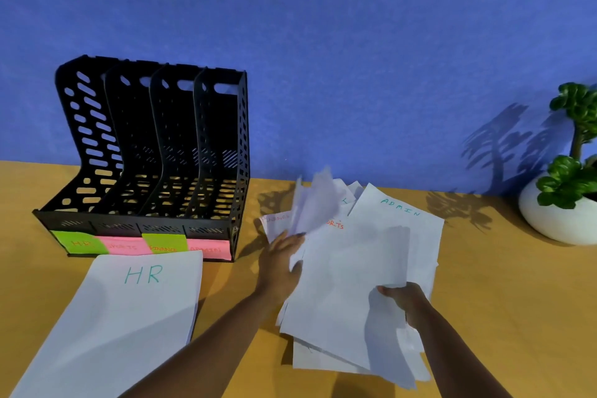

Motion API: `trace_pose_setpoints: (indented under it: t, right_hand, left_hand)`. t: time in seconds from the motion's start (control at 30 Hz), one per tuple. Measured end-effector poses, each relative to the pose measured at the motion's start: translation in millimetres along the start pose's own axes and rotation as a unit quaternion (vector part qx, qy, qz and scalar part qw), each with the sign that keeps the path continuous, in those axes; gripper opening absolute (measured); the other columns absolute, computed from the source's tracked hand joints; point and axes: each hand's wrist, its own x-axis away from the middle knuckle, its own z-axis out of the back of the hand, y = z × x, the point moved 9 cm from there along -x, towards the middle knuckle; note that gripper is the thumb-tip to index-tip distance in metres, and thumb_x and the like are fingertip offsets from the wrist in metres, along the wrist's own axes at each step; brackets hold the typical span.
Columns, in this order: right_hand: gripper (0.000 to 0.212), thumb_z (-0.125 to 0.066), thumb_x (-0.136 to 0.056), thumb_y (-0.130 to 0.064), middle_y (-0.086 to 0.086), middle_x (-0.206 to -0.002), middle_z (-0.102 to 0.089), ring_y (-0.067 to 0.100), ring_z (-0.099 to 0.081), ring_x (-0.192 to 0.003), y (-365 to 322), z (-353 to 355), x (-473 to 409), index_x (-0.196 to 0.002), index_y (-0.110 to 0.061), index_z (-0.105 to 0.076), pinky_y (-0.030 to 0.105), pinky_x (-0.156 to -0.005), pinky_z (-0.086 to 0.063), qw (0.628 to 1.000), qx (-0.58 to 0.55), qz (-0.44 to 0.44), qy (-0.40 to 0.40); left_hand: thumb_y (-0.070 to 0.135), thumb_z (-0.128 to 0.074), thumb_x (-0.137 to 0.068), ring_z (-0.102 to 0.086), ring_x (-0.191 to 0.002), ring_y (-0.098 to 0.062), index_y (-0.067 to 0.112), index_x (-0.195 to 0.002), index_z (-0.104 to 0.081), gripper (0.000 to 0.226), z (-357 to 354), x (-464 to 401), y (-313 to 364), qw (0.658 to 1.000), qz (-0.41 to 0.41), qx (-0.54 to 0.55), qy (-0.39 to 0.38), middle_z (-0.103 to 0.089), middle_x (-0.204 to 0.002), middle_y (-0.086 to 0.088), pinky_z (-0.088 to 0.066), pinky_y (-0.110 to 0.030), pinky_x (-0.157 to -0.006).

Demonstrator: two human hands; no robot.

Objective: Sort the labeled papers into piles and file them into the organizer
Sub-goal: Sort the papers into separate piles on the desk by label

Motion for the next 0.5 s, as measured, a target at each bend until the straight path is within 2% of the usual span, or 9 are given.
trace_pose_setpoints:
  t: [0.07, 0.17, 0.23, 0.33, 0.43, 0.5]
  right_hand:
    - [0.042, -0.076, -0.072, -0.003, 0.03, -0.106, -0.064, 0.041, -0.062, -0.095, -0.4, -0.4, -1.3, -0.106, 0.015, -0.06, 0.044, -0.082, -0.048, 1.0, -0.001, 0.001, -0.005]
    - [0.04, -0.075, -0.073, -0.003, 0.027, -0.098, -0.064, 0.034, -0.059, -0.085, -1.7, -0.7, -0.7, -0.105, 0.016, -0.061, 0.038, -0.074, -0.045, 1.0, -0.003, 0.003, -0.01]
    - [0.04, -0.075, -0.073, -0.003, 0.028, -0.1, -0.064, 0.033, -0.057, -0.084, -2.1, -0.8, -0.3, -0.106, 0.015, -0.06, 0.037, -0.073, -0.043, 1.0, -0.006, 0.005, -0.01]
    - [0.041, -0.074, -0.074, -0.002, 0.029, -0.105, -0.063, 0.033, -0.056, -0.085, -1.8, -0.5, -0.3, -0.108, 0.015, -0.059, 0.036, -0.074, -0.043, 1.0, -0.012, 0.006, -0.009]
    - [0.043, -0.075, -0.074, -0.002, 0.03, -0.111, -0.063, 0.034, -0.057, -0.088, -1.4, -0.6, -2.3, -0.11, 0.015, -0.058, 0.037, -0.077, -0.045, 1.0, -0.02, 0.011, -0.008]
    - [0.045, -0.075, -0.073, -0.004, 0.029, -0.112, -0.063, 0.037, -0.059, -0.093, -0.7, -1.3, -3.6, -0.111, 0.014, -0.058, 0.041, -0.083, -0.048, 1.0, -0.019, 0.011, -0.007]
  left_hand:
    - [0.011, -0.045, -0.089, -0.012, -0.144, -0.007, 0.021, -0.135, -0.048, 0.046, -15.2, 4.7, 14.9, 0.985, -0.102, -0.127, -0.048, -0.04, -0.146, 0.014, -0.013, -0.043, -0.12]
    - [0.01, -0.041, -0.09, 0.002, -0.141, 0.002, 0.021, -0.131, -0.051, 0.043, -33.2, 10.8, 16.5, 0.965, -0.131, -0.195, -0.117, -0.032, -0.149, 0.021, 0.004, -0.043, -0.119]
    - [0.008, -0.042, -0.091, -0.005, -0.144, -0.002, 0.018, -0.13, -0.053, 0.041, -38.7, 12.2, 12.0, 0.971, -0.131, -0.151, -0.134, -0.036, -0.146, 0.019, 0.002, -0.044, -0.12]
    - [0.002, -0.045, -0.091, -0.015, -0.139, 0.0, 0.014, -0.131, -0.051, 0.042, -35.3, 9.5, 0.5, 0.99, -0.085, -0.021, -0.114, -0.042, -0.14, 0.015, -0.02, -0.033, -0.121]
    - [0.0, -0.047, -0.091, -0.018, -0.144, -0.007, 0.016, -0.134, -0.047, 0.046, -32.1, 7.8, -5.1, 0.993, -0.049, -0.001, -0.112, -0.04, -0.145, 0.008, -0.018, -0.017, -0.115]
    - [0.0, -0.05, -0.089, -0.013, -0.144, -0.006, 0.018, -0.132, -0.05, 0.047, -26.1, 4.8, -5.4, 0.996, -0.039, 0.004, -0.085, -0.035, -0.145, 0.013, -0.018, -0.021, -0.116]
